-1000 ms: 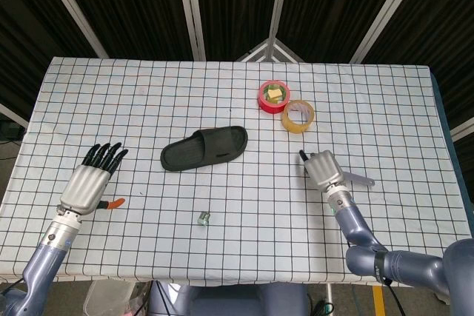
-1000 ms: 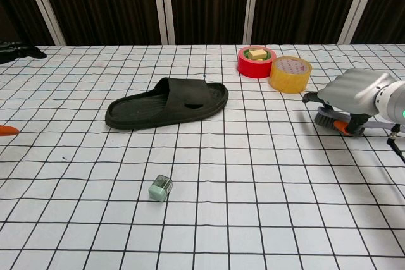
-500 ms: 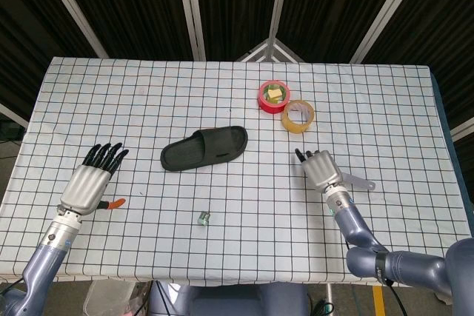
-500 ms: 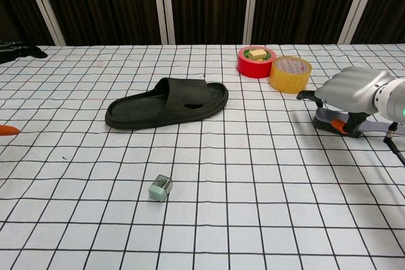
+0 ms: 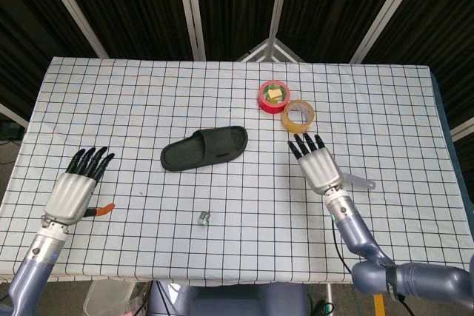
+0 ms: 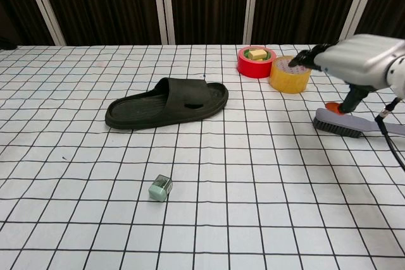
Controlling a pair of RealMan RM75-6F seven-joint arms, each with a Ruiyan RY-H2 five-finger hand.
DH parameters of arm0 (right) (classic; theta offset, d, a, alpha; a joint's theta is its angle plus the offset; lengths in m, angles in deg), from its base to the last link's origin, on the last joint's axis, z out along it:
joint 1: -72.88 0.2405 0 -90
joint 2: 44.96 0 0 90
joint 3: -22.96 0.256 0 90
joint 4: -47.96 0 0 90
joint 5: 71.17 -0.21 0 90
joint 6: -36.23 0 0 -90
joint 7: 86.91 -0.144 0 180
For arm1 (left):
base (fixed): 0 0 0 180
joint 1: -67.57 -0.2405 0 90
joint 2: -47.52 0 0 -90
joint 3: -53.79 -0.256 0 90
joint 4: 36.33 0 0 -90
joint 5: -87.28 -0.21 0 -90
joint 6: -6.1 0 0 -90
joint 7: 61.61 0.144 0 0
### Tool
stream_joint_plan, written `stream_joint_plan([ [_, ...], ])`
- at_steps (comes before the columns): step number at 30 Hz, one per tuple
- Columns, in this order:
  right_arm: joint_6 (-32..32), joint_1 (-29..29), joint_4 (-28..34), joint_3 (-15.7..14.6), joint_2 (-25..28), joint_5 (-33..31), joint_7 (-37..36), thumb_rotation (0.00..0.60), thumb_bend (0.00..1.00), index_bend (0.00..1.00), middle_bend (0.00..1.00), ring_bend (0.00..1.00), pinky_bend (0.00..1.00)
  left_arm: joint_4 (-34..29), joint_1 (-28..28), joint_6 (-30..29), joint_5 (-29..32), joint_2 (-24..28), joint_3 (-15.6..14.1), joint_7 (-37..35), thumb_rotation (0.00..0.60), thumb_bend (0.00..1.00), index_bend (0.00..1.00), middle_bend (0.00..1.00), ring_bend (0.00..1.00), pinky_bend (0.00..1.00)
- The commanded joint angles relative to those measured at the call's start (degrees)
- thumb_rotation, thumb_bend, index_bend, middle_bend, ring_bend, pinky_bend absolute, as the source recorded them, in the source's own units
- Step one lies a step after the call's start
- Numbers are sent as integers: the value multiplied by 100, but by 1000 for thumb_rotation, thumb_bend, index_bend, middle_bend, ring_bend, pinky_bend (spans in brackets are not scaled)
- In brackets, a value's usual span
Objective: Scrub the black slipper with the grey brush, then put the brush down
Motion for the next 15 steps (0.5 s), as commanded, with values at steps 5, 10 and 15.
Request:
stream_joint_plan([
  [5,2946,-2168,1086,-922,1077,2204,-1564,600,442,0,0,0,95,737,-1133,-1216,-163,-74,-346,-1254,490,86,0,0,0,19],
  [10,3698,-3185,642,-1319,1262,2272,-2489,600,441,0,0,0,92,1019,-1375,-1749,-544,-112,-333,-1477,592,86,0,0,0,19],
  [15,3814,-3733,140,-1483,1293,2256,-3249,600,442,0,0,0,74,1118,-1483,-2006,-927,-146,-389,-1242,600,86,0,0,0,19],
])
